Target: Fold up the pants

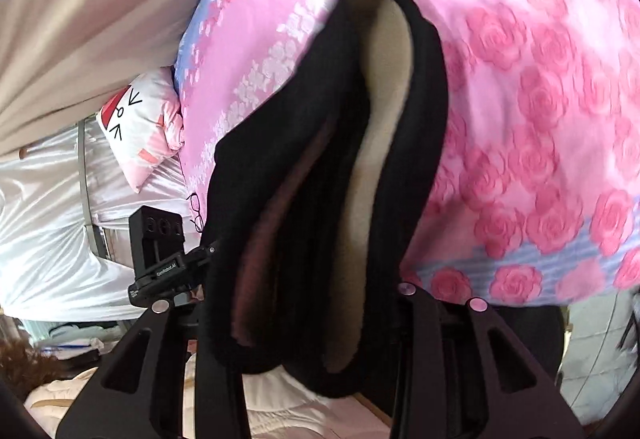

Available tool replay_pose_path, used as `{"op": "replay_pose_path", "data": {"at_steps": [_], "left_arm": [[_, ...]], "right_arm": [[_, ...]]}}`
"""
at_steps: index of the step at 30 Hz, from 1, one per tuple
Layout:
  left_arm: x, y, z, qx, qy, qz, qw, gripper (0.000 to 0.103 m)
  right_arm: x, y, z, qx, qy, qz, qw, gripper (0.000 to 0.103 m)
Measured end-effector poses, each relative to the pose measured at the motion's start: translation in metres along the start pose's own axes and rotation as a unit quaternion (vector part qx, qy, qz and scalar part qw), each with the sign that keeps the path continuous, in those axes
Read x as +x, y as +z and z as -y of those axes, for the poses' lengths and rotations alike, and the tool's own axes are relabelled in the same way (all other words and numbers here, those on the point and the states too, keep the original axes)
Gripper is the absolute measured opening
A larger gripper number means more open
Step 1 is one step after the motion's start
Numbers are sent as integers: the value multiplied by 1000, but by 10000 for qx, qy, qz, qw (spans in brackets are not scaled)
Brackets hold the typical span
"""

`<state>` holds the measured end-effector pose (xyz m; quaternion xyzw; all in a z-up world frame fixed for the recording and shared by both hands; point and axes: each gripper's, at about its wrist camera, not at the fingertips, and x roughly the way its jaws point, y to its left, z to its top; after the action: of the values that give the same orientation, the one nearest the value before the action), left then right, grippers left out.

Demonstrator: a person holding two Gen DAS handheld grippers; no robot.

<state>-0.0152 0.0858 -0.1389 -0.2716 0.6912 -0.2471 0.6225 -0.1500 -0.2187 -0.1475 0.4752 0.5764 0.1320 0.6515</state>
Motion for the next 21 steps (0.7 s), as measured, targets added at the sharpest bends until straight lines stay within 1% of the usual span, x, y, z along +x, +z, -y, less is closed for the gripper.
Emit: {"op": "replay_pose_path", "data": {"at_steps": [1,3,5,6,8,10,12,13,16,18,20,21], "left_arm": [[5,-3,-8,-127,0,-67,9999,31],[0,-4,-8,-136,-139,-5,9998,31],[-15,-1,0,31,-286,150,9995,31],[-24,2,8,147,-300,233,9992,31],[-37,10,21,305,-357,383,9982,31],[-52,17,34,498,-394,558,9964,31],[-79,25,52,832,-374,835,9923,31],[-91,29,62,996,-340,977,9896,31],[-137,40,89,1543,-160,1445,9773,31],[-165,54,111,1860,-65,1765,9665,31],[-191,68,129,2092,-56,2069,9557,31],[-199,74,139,2166,-46,2181,9516,31]], "right_arm": [[-5,0,-5,-19,49,50,10000,35],[-19,2,-24,-201,149,205,9995,35],[-33,7,-47,-459,197,352,9981,35],[-43,12,-65,-655,247,474,9964,34],[-55,19,-88,-878,345,646,9934,34],[-72,30,-123,-1246,453,878,9873,34],[-83,40,-150,-1517,567,1052,9812,34],[-88,46,-163,-1644,638,1146,9776,34],[-103,66,-204,-2028,836,1457,9647,34],[-114,81,-230,-2297,969,1702,9534,34],[-122,92,-251,-2498,1045,1915,9434,34],[-127,99,-263,-2605,1091,2044,9373,34]]}}
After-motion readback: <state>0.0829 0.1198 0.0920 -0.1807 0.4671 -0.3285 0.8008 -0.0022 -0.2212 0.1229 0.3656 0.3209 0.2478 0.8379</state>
